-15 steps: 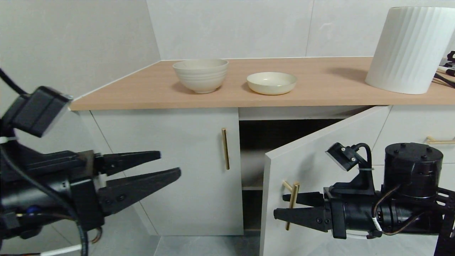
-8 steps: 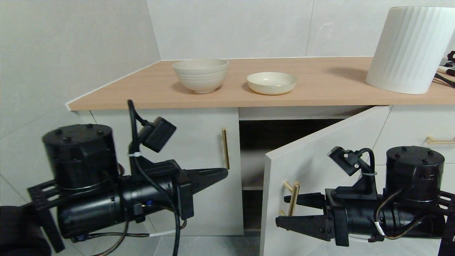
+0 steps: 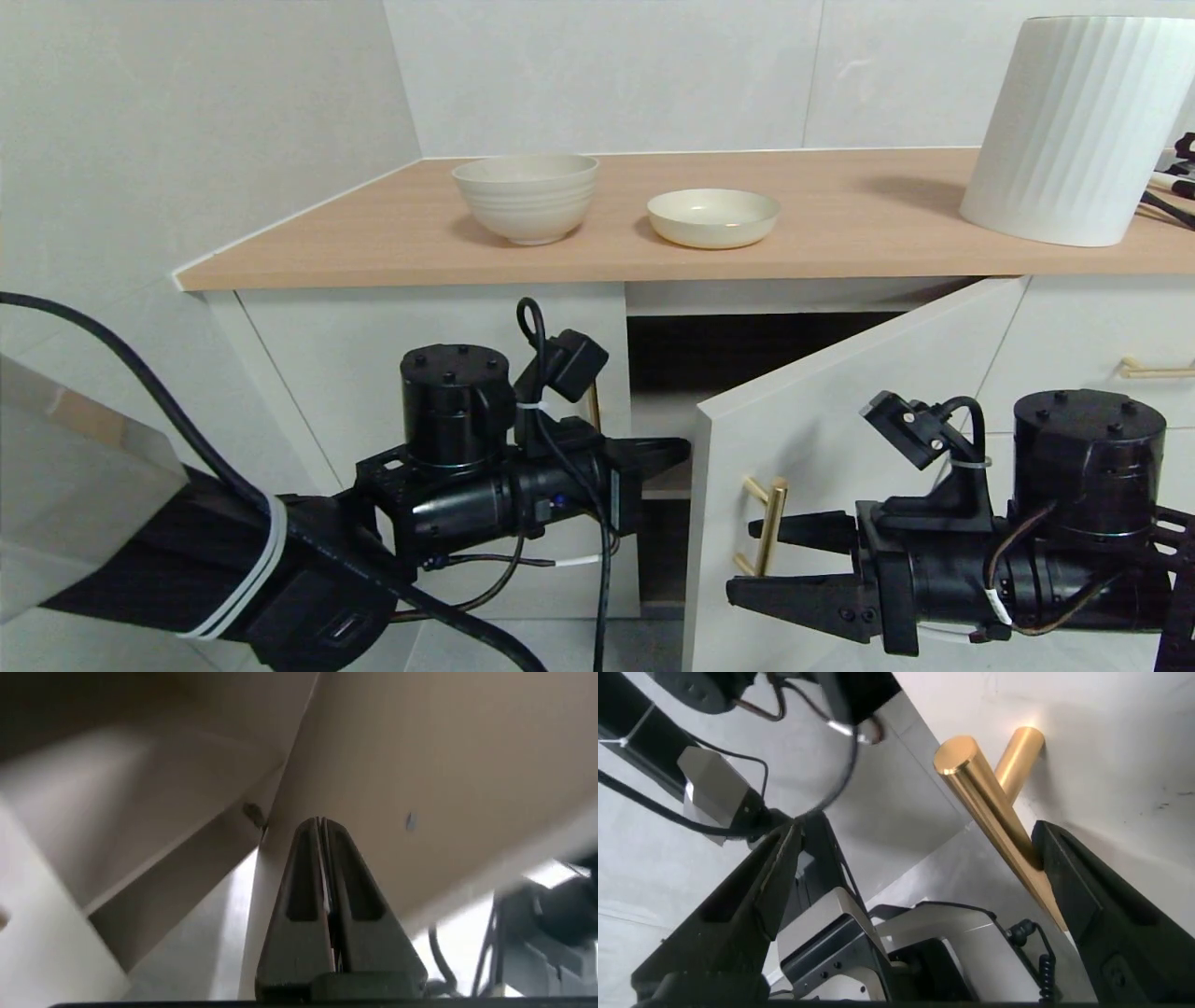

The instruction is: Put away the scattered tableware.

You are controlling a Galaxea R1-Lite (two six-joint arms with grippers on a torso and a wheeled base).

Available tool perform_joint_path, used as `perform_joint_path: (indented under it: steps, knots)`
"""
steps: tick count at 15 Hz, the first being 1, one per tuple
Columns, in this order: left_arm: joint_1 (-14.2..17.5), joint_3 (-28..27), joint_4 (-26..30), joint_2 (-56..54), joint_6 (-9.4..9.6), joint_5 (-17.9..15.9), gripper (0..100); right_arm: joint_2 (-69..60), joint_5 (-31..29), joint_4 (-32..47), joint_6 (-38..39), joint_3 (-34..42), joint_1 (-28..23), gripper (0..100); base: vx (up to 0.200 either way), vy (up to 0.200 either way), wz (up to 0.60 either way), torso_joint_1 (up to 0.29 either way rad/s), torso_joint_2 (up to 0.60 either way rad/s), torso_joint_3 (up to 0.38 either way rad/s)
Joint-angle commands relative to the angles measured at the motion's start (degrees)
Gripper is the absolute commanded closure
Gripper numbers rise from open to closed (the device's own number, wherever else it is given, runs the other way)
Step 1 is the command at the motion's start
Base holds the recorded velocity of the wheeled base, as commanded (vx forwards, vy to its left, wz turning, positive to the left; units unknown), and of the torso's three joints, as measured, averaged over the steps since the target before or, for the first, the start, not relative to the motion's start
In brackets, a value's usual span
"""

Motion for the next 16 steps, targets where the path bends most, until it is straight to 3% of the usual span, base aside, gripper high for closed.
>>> perform_joint_path:
  steps: [1,6,11,13,15,16]
  knots:
    - [-1.66,-2.38,-0.07,2.07,-0.08,1.34,100,0.01,-0.04,-0.07,-0.01,-0.05,-0.06,0,0.000,0.000,0.00,0.000,0.00,0.000]
    - [-4.39,-2.38,-3.67,2.07,0.01,2.21,100,1.15,-1.18,0.02,-0.01,-1.28,-2.09,0,0.000,0.000,0.00,0.000,0.00,0.000]
    - [-4.83,-2.65,-3.94,2.07,0.01,2.13,100,-0.17,-4.96,0.55,-0.53,-1.98,-6.74,0,0.000,0.000,0.00,0.000,0.00,0.000]
    - [-4.92,-2.65,-3.94,1.98,0.01,2.13,100,-7.90,-5.58,6.17,-2.38,1.36,-7.80,0,0.000,0.000,0.00,0.000,0.00,0.000]
    - [-5.09,-2.56,-3.94,1.90,0.01,2.21,100,-13.35,-9.89,11.89,-6.77,4.87,-7.89,0,0.000,0.000,0.00,0.000,0.00,0.000]
    - [-5.18,-2.47,-3.94,1.90,-0.08,2.21,100,-15.90,-15.42,14.08,-10.11,6.90,-7.45,0,0.000,0.000,0.00,0.000,0.00,0.000]
